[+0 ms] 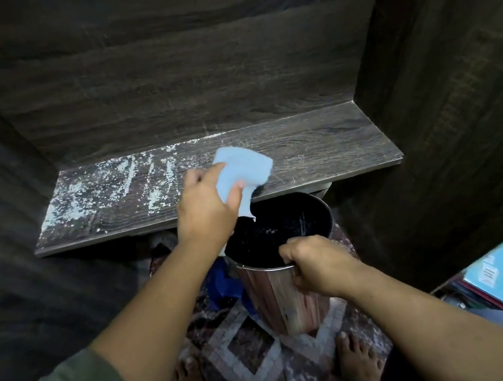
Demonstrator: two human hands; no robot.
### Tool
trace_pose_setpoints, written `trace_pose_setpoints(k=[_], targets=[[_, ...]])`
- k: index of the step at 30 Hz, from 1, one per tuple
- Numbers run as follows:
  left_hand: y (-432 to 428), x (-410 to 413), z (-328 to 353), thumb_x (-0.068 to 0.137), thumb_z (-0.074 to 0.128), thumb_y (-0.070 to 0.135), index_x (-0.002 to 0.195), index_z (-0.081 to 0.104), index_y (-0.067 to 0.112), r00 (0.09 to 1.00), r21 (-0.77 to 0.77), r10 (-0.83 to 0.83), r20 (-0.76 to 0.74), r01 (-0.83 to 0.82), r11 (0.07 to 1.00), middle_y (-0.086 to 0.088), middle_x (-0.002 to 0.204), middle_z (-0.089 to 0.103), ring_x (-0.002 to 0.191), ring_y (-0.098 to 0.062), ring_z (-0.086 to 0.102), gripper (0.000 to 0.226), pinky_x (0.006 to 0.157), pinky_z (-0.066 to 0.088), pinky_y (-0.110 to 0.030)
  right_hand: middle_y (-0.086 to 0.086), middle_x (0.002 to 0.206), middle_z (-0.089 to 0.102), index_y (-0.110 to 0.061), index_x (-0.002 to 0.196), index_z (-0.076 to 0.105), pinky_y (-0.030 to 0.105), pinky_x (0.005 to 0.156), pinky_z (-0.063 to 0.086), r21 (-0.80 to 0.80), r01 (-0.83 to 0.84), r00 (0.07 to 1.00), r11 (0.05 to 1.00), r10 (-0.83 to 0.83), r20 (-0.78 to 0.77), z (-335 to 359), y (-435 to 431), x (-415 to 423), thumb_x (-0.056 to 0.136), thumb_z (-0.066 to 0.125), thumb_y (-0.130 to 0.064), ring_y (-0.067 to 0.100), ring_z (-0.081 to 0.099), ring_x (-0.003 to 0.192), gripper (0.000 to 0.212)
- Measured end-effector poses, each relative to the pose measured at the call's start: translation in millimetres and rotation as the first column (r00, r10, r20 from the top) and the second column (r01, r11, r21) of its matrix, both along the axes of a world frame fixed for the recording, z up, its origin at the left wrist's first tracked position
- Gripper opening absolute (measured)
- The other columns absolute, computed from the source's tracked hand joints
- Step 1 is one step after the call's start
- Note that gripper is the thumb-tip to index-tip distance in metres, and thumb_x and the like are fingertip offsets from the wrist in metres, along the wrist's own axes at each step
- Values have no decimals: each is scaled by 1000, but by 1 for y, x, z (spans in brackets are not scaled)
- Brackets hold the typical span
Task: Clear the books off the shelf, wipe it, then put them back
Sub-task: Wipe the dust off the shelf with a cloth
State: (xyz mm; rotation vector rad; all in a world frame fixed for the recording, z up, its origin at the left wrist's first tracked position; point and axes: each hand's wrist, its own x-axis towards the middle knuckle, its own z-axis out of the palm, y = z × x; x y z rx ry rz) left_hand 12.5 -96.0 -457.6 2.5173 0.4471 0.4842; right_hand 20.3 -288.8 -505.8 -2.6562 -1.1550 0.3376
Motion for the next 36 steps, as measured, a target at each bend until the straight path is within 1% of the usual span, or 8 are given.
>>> trace_pose_setpoints(k=[10, 15, 20, 23, 26, 28, 31, 36], targets=[[124, -82, 6, 91, 57, 46, 134, 51, 13, 895, -3, 440, -65, -442, 897, -21, 132, 50, 120, -38, 49, 55, 101, 39, -42, 5, 105, 58, -17, 102, 57, 34, 82, 45, -77, 87, 993, 993, -80, 91, -5, 32, -6, 82, 51, -2, 32, 62, 98, 27], [153, -81, 4, 91, 57, 44, 133, 48, 11, 862, -44, 499, -82, -504, 863, -23, 131, 46, 119, -39, 47, 54, 101, 38, -43, 5, 100, 59, -17, 98, 57, 31, 73, 40, -52, 90, 986, 995, -81, 143, -8, 36, -19, 84, 53, -6, 32, 63, 92, 18], [164, -71, 0, 91, 57, 44, 131, 49, 13, 853, -77, 517, -73, -521, 850, -19, 133, 44, 114, -41, 51, 52, 98, 40, -42, -2, 56, 54, -22, 60, 57, 26, 48, 44, -109, 16, 982, 994, 5, 189, -9, 42, -28, 43, 73, -8, 19, 58, 44, 27], [167, -70, -3, 91, 57, 44, 129, 49, 13, 855, -82, 515, -69, -519, 851, -18, 132, 44, 113, -41, 51, 50, 98, 40, -42, -3, 50, 51, -25, 55, 54, 21, 44, 40, -165, 4, 984, 986, 26, 177, -14, 43, -31, 26, 83, -9, 14, 53, 39, 44], [170, -71, -5, 91, 57, 45, 130, 48, 13, 848, -80, 525, -76, -530, 844, -18, 133, 43, 113, -42, 51, 51, 98, 39, -43, -4, 49, 50, -24, 54, 54, 21, 41, 38, -123, 15, 982, 992, 9, 187, -13, 47, -37, 24, 86, -10, 13, 52, 37, 46], [170, -71, -6, 91, 57, 45, 130, 48, 13, 841, -73, 535, -83, -540, 838, -18, 134, 42, 112, -42, 52, 51, 97, 40, -43, -2, 58, 57, -21, 62, 58, 24, 48, 43, -79, -7, 989, 997, 18, 144, -7, 50, -49, 39, 82, -6, 19, 60, 48, 36], [169, -71, -6, 91, 58, 44, 129, 49, 12, 843, -70, 533, -77, -538, 840, -19, 133, 42, 112, -43, 51, 50, 98, 40, -44, 7, 102, 62, -15, 102, 60, 31, 81, 41, -97, -34, 995, 995, 43, 92, 4, 53, -68, 80, 56, -4, 29, 62, 95, 24], [164, -76, -1, 91, 58, 44, 129, 49, 12, 850, -71, 523, -60, -526, 847, -19, 133, 42, 112, -45, 51, 51, 97, 41, -46, 7, 112, 57, -15, 110, 55, 35, 89, 36, -133, -32, 993, 991, 47, 107, 14, 57, -90, 86, 50, -7, 29, 56, 107, 27]])
